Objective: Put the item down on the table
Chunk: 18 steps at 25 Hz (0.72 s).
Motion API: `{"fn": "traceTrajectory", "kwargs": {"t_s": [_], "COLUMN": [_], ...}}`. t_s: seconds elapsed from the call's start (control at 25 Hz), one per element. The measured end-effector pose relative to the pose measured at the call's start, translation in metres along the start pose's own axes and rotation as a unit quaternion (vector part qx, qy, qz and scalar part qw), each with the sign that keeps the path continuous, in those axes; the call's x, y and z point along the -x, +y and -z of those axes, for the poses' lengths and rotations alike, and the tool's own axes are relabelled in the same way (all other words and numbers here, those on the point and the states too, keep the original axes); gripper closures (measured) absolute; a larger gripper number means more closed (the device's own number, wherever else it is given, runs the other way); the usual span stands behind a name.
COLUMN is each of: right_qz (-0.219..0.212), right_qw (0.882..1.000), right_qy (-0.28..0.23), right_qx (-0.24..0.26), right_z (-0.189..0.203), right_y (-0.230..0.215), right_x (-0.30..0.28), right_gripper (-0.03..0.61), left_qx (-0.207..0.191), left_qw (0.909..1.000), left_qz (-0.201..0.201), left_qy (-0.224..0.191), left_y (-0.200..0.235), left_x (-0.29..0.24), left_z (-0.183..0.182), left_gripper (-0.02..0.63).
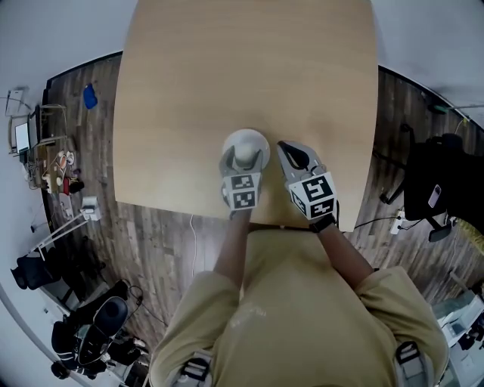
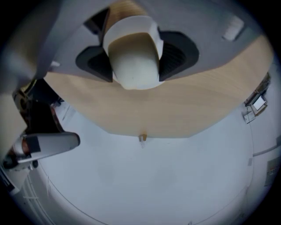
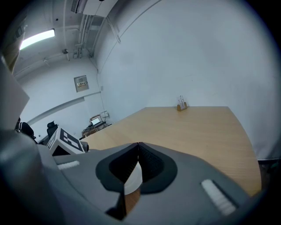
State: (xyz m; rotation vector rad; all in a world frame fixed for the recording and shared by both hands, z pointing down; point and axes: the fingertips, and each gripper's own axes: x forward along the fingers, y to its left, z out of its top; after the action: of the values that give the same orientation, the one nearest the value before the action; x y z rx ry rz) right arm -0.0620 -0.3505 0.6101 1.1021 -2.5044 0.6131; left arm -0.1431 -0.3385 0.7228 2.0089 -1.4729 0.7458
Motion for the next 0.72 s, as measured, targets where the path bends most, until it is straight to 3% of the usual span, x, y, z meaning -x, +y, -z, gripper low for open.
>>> {"fn": "traceTrajectory", "kwargs": {"t_s": [0.28,0.52,0.72], "right_qz": [-0.001,-0.011,-0.015], "right_qw": [1.0,1.0,1.0], "right_qy": [0.009,0.011,0.005], "right_qx": [-0.002,0.002,0.012], "right_z": [0.005,0.006,0.004], "right_y": [-0.001,0.01,0.019], "right_x": [-0.009,-0.006,0.001], "right_gripper": [0.572,0.572,0.572], "left_qx": [-0.001,-0.016,0.014], "left_qw": [0.9988,0.9986,0.9997], "left_qz": [-0.011,-0.017,-0.012], "left_qy": [0.047,0.048,0.016], "left_y": [0.009,0.014,0.021], "left_x": [-0.023,-0.023,-0.017], "left_z": [0.032,0.033,0.021], "left_gripper": [0.284,0.282,0.276]}}
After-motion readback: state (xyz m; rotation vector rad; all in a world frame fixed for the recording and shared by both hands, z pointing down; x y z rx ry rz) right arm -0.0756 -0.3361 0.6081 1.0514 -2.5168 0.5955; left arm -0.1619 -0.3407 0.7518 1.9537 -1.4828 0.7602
